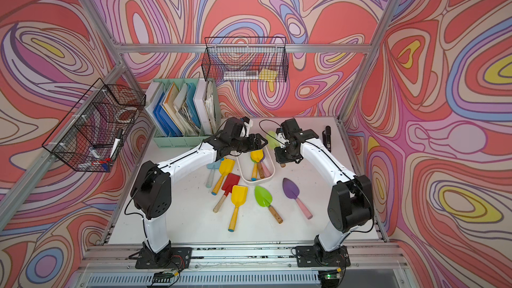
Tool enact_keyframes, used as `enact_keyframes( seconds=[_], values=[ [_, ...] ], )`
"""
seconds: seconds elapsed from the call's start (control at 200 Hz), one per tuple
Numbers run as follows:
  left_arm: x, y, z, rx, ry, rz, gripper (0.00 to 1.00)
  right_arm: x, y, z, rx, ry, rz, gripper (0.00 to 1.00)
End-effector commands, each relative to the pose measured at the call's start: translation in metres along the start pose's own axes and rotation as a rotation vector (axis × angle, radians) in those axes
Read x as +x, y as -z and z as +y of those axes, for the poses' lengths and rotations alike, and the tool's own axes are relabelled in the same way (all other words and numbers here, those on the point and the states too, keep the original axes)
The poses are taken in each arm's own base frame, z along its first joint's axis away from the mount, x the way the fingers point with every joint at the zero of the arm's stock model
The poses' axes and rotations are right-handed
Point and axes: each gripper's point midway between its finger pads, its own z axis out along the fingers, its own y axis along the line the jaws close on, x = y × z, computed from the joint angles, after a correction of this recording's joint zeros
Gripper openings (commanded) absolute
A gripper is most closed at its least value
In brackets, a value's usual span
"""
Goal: Put the shovel into the storage box
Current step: Place the shovel in the storage box.
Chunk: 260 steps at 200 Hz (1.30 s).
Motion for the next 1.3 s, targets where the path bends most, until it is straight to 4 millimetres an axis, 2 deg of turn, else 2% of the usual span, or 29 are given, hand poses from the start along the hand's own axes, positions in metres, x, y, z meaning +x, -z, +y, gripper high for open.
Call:
enact_keyframes(
  seconds=[0.0, 0.295, 0.536, 0.986, 1.137, 1.242, 1.297],
  values=[
    [-0.001, -0.01, 0.001, 0.013, 0.009, -0.002, 0.69, -0.014, 0.021, 0.015, -0.034, 0.008, -0.069, 0.0],
    [-0.001, -0.016, 0.008, -0.007, 0.024, -0.01, 0.56, -0.016, 0.022, 0.026, -0.065, 0.009, -0.081, 0.0],
    [0.0, -0.022, 0.01, 0.007, 0.046, -0.013, 0.37, -0.018, 0.022, 0.037, -0.1, 0.019, -0.088, 0.0],
    [0.003, -0.024, 0.015, -0.006, 0.058, -0.009, 0.0, -0.018, 0.019, 0.042, -0.115, 0.014, -0.084, 0.0],
    [0.006, -0.025, 0.019, -0.022, 0.065, -0.002, 0.0, -0.017, 0.016, 0.041, -0.113, 0.007, -0.079, 0.0],
    [0.009, -0.025, 0.026, -0.047, 0.073, 0.001, 0.0, -0.017, 0.015, 0.042, -0.114, 0.005, -0.076, 0.25],
    [0.01, -0.024, 0.029, -0.064, 0.075, 0.0, 0.0, -0.018, 0.016, 0.041, -0.114, 0.004, -0.079, 0.33]
  ],
)
